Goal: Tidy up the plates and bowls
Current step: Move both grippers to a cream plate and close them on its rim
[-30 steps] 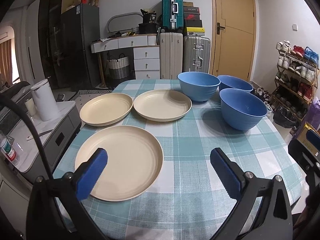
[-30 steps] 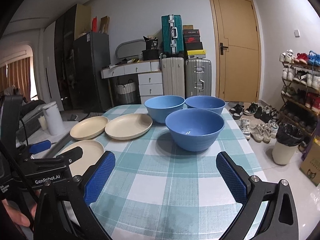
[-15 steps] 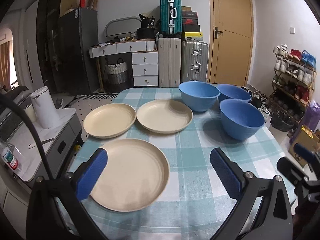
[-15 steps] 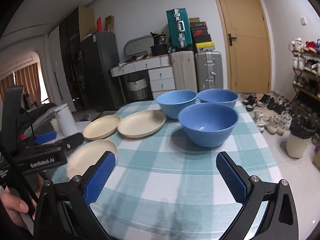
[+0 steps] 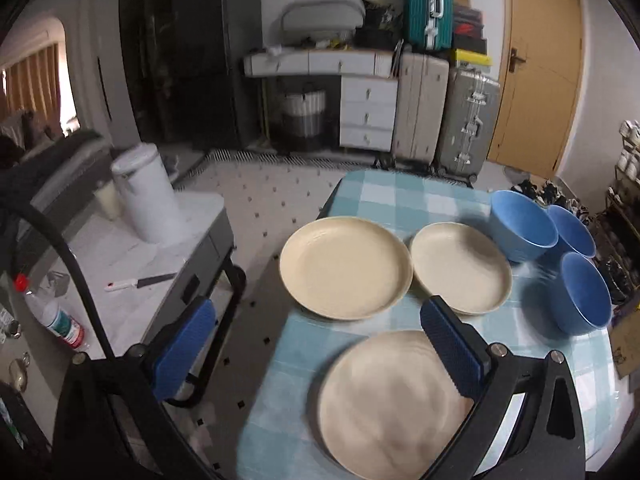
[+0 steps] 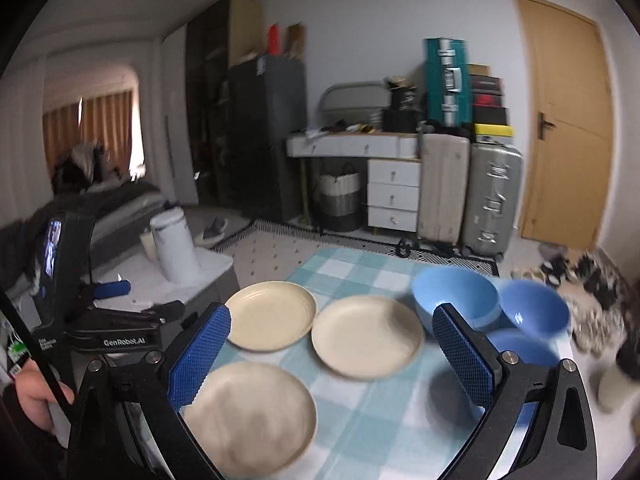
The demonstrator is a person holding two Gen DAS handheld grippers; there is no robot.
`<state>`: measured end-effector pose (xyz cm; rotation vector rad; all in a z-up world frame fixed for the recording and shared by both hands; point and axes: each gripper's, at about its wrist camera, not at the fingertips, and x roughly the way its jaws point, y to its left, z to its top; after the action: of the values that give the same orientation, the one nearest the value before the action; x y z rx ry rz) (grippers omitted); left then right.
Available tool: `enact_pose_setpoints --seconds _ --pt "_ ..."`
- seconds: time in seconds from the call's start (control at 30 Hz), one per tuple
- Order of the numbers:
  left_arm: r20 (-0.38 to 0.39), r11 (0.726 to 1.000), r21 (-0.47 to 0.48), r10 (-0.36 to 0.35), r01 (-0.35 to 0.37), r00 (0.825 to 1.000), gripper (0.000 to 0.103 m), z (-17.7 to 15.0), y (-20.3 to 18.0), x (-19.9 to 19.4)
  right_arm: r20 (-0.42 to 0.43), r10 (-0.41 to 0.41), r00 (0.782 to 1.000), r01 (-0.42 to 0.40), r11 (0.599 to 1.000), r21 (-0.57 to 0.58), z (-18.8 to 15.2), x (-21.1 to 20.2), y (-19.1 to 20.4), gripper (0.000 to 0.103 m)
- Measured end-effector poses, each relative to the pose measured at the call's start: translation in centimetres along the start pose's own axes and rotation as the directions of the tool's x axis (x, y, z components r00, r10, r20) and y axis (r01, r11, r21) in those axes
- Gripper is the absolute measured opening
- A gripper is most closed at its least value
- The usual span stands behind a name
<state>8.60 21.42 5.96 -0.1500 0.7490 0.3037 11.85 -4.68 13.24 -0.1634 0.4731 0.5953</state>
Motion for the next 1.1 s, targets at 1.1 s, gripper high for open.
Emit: enact_pose_setpoints --seconds 1.1 --pt "-0.43 0.979 -0.185 -0.155 0.082 0.889 0.101 3.0 5.8 24.0 -0.695 -0.029 0.718 -0.141 0.972 -0.186 -1.6 43.1 4.1 0.08"
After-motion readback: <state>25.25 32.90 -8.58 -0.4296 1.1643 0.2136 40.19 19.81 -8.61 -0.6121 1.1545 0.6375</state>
